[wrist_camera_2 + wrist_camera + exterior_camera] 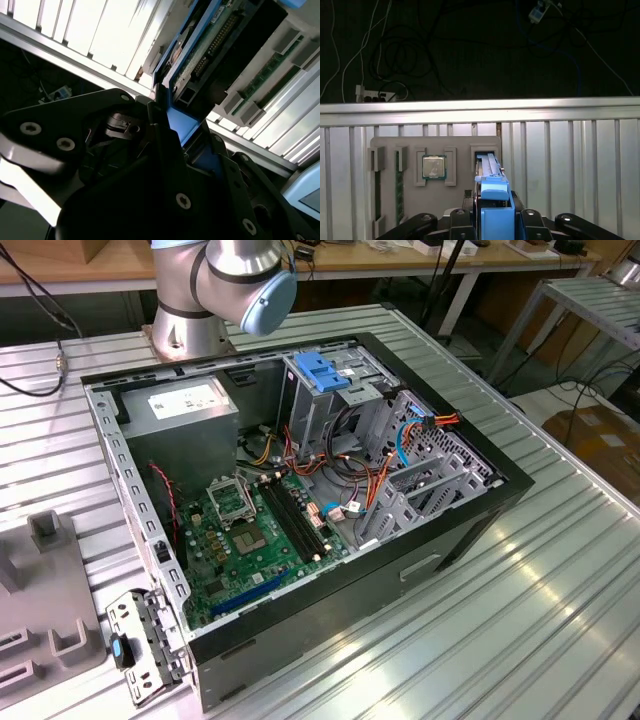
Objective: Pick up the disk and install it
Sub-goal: 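Pick up the disk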
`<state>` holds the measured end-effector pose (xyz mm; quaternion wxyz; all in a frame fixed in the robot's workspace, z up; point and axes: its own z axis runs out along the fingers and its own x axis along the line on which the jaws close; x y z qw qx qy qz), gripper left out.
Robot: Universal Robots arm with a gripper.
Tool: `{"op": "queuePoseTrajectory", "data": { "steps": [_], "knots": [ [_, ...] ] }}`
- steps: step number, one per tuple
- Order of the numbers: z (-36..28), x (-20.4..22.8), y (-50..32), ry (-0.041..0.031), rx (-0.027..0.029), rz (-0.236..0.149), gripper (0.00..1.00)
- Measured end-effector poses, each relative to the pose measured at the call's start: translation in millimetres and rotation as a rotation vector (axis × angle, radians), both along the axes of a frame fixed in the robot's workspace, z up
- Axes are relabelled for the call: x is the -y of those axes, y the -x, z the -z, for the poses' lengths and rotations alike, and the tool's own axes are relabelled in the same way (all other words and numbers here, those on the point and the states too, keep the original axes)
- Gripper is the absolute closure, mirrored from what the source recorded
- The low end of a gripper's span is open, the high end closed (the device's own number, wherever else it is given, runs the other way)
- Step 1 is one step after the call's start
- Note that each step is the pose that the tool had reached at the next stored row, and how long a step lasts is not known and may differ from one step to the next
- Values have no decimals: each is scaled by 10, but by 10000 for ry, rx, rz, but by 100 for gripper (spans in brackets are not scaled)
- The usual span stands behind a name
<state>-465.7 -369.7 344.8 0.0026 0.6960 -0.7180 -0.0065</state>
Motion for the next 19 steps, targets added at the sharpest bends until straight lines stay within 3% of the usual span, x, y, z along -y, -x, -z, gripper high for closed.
{"op": "queuePoseTrajectory", "data": {
  "steps": [7, 19],
  "knots": [
    [-87, 0, 0, -1, 1, 0, 63],
    [-145, 0, 0, -2, 0, 0, 63]
  ]
}}
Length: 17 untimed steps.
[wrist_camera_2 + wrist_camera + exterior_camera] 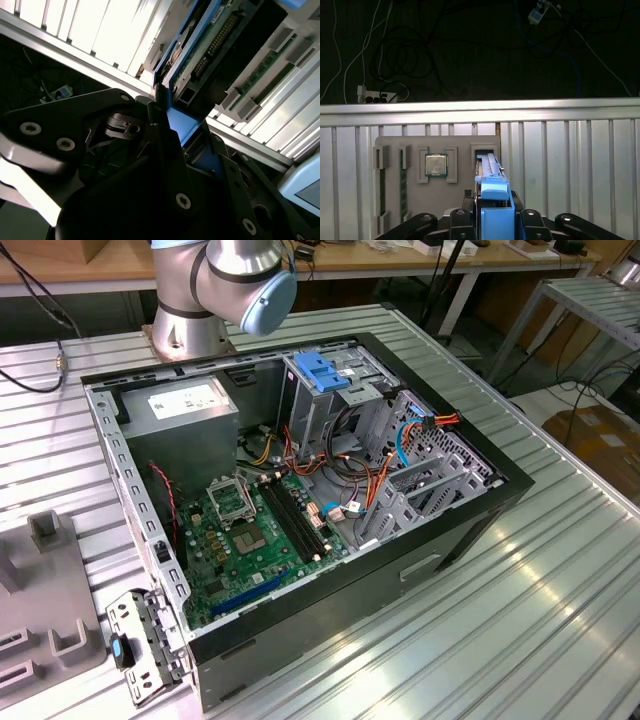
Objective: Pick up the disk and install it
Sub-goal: 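Pick up the disk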
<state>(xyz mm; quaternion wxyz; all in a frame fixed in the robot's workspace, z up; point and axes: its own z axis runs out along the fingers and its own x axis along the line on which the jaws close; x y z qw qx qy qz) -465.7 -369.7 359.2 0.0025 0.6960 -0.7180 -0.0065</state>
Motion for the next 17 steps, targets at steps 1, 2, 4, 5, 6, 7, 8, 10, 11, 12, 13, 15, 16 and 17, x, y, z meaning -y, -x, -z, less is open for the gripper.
{"op": "queuePoseTrajectory", "data": {
  "steps": [1, 2, 4, 5, 6, 7, 8, 10, 11, 12, 13, 15, 16, 17],
  "knots": [
    [-3, 0, 0, 0, 0, 0, 63],
    [-12, 0, 0, 0, -1, 0, 63],
    [-23, 0, 0, -2, -1, 0, 63],
    [-29, 0, 0, -4, 0, 0, 63],
    [-34, 0, 0, -5, -1, 0, 63],
    [-47, 0, 0, -10, 0, 1, 63],
    [-58, 0, 0, -15, 0, 0, 63],
    [-72, 0, 0, -22, 0, 0, 63],
    [-83, 0, 0, -25, -1, 1, 63],
    [-92, 0, 0, -28, 0, 0, 63],
    [-105, 0, 0, -33, 0, 0, 63],
    [-125, 0, 0, -37, -1, 1, 63],
    [-133, 0, 0, -38, -1, 0, 63],
    [-141, 0, 0, -40, -1, 0, 63]
  ]
}}
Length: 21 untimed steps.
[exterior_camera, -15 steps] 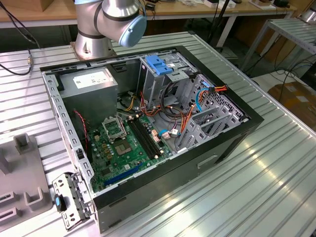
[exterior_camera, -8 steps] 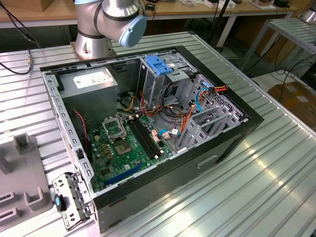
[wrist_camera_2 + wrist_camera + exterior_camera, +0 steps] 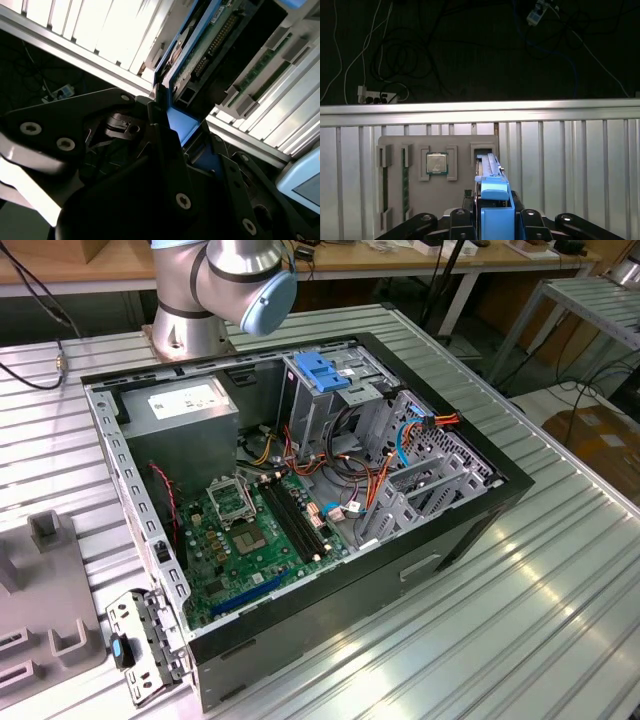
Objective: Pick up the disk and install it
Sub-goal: 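Pick up the disk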
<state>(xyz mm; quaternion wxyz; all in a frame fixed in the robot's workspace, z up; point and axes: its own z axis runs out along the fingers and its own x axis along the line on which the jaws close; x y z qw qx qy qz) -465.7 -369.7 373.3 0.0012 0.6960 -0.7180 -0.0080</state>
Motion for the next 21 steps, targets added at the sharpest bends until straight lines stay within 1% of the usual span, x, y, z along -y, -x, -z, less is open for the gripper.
{"op": "queuePoseTrajectory", "data": {
  "steps": [11, 21],
  "knots": [
    [-92, 0, 0, -4, 1, 0, 63],
    [-145, 0, 0, -3, 0, 0, 63]
  ]
}}
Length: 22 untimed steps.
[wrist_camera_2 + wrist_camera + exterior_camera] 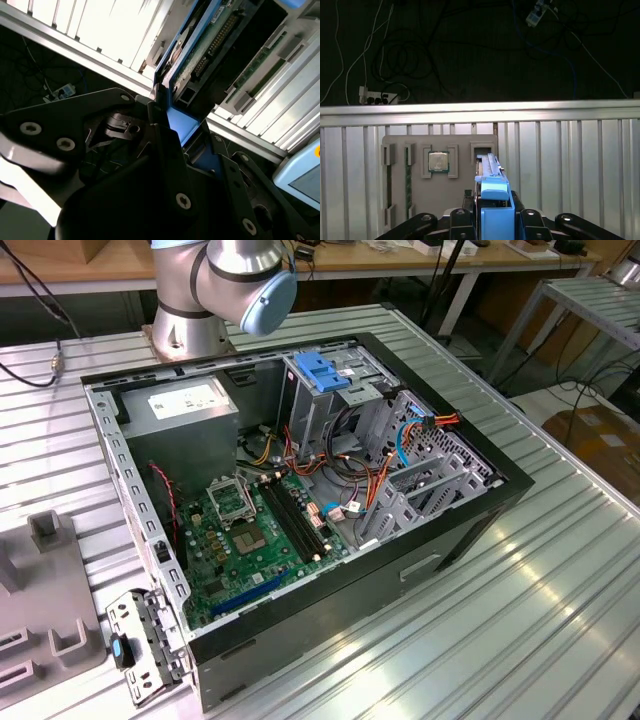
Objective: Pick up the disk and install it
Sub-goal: 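Pick up the disk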
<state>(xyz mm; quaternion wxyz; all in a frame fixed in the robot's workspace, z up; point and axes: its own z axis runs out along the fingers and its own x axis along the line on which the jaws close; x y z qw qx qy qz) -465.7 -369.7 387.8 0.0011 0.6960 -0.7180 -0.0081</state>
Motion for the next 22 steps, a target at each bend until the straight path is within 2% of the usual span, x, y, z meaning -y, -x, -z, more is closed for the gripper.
{"op": "queuePoseTrajectory", "data": {
  "steps": [22],
  "knots": [
    [-134, 0, 0, 0, 1, 0, 63]
  ]
}}
